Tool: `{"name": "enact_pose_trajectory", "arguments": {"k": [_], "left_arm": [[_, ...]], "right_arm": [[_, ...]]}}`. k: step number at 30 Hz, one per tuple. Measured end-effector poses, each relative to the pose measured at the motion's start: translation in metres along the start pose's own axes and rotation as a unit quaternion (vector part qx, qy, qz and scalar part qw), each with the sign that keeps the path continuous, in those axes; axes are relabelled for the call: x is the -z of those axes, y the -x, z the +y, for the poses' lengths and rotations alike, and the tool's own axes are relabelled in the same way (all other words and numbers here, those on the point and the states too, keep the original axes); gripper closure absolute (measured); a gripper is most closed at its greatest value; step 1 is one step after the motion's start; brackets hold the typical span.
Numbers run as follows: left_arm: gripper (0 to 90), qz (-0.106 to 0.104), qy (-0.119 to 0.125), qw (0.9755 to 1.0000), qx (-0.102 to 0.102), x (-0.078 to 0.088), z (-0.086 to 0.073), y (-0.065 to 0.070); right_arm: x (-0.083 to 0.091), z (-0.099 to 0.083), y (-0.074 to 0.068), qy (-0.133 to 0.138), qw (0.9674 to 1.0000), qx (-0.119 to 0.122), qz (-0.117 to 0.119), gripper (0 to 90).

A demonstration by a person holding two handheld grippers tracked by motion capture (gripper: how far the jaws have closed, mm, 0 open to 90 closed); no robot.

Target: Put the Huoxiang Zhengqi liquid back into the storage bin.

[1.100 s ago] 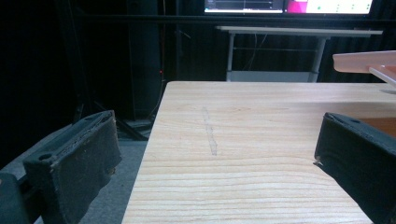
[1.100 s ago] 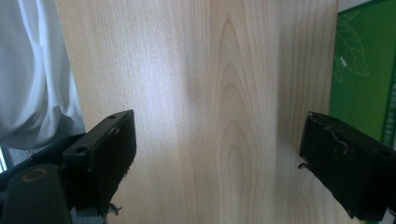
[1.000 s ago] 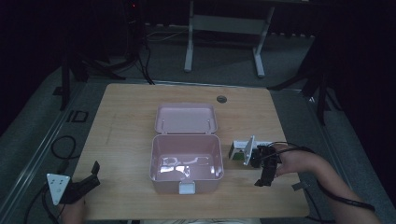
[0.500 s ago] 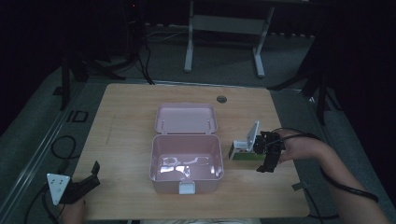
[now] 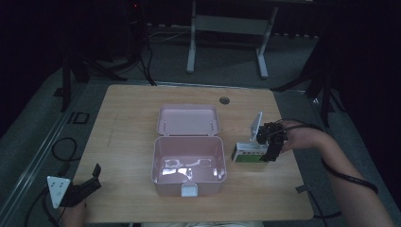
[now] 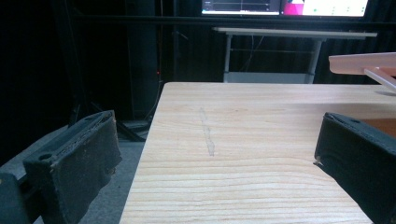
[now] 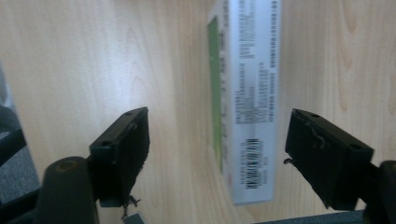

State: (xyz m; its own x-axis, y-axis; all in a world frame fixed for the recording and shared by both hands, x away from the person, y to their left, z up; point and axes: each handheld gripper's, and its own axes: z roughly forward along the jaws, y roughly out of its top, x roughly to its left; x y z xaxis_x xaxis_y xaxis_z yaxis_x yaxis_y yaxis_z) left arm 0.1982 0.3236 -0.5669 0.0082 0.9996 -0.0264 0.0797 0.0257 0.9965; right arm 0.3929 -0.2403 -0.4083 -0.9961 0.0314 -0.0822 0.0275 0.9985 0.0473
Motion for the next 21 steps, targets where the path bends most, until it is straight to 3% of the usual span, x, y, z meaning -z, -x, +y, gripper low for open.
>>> {"name": "enact_pose_trajectory", "arguments": {"k": [7,13,21], "left_arm": [[0.2,0.001,-0.002,1.0,-0.003,0.0,0.0,0.001],[0.2,0.0,-0.002,1.0,-0.003,0.0,0.0,0.001],[0.2,0.0,-0.002,1.0,-0.003,0.0,0.0,0.001]], "right_arm": [[-0.007,0.005,0.014,-0.007,1.0,-0.004,0.005,27.7],[-0.017,0.011,0.018,-0.022,0.9996,0.003,0.015,29.9],[-0.03,0.014,0.02,-0.024,0.9992,0.0,0.032,32.1]]}}
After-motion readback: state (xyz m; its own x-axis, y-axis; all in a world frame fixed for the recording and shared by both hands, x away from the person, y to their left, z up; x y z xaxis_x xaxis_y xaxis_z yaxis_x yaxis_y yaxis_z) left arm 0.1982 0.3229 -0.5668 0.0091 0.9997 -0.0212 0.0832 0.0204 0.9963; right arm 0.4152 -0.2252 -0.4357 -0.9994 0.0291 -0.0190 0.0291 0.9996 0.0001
